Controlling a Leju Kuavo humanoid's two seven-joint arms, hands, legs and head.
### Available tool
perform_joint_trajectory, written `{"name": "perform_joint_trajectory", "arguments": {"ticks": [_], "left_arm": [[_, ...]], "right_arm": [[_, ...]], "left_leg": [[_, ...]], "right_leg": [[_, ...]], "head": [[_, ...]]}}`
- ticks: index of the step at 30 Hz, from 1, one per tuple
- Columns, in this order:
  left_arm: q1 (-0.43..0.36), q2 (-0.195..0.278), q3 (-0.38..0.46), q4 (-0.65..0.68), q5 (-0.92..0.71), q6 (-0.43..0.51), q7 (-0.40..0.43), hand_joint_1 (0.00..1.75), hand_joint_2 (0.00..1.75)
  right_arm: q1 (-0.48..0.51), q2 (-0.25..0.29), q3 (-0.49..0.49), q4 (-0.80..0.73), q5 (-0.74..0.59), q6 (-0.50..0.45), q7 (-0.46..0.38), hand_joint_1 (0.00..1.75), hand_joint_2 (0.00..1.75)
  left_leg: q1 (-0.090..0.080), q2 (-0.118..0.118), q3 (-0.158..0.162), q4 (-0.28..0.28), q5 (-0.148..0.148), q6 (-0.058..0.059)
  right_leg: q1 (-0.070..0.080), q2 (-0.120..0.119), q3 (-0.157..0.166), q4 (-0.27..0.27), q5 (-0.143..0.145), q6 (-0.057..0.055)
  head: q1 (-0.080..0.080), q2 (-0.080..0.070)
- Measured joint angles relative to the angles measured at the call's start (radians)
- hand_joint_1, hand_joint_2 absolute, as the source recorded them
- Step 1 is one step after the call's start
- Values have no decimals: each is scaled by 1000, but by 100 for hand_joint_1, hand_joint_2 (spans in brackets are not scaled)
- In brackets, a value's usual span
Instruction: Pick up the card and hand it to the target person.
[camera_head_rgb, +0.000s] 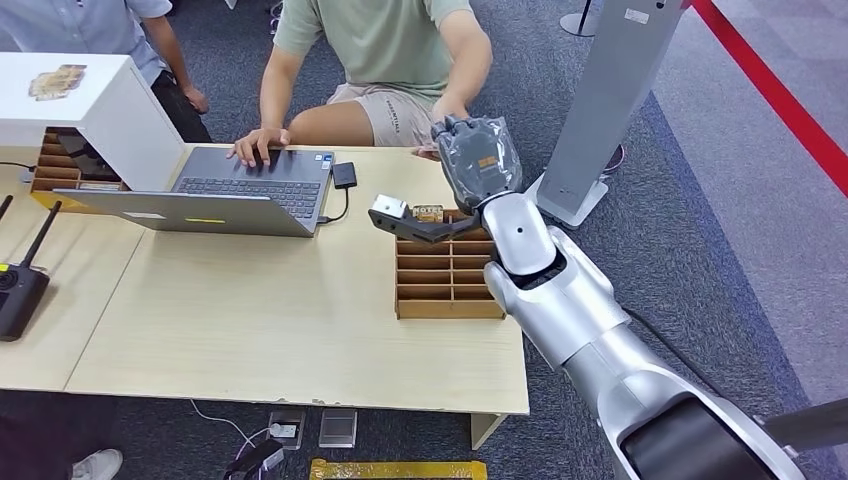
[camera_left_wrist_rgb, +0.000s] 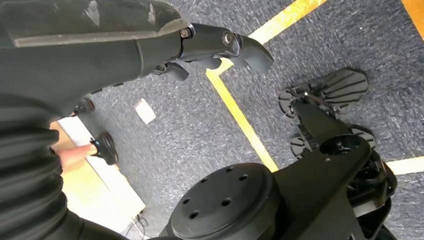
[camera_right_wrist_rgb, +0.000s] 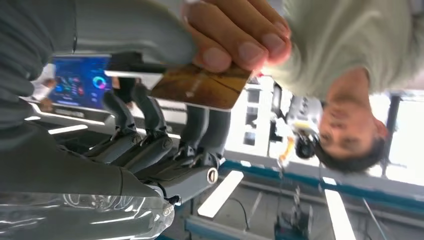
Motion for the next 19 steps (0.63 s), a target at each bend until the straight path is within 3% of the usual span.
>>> {"name": "perform_joint_trajectory", "arguments": {"ticks": [10,19], "left_arm": [[-13,-4,-4,57,-15,-23,-5,0,175],[6,-14,-3,98,24,-15,-35,0,175]], "right_arm": [[29,-10,-15,7,-206,85,-20,0,175],[205,-64,-62,-340,-591,226,-12,0,175]], "left_leg": [[0,0,0,0,0,0],[0,0,0,0,0,0]], "right_leg": [[0,0,-1,0,0,0],[0,0,-1,0,0,0]], "head": [[0,0],[-1,0]]}}
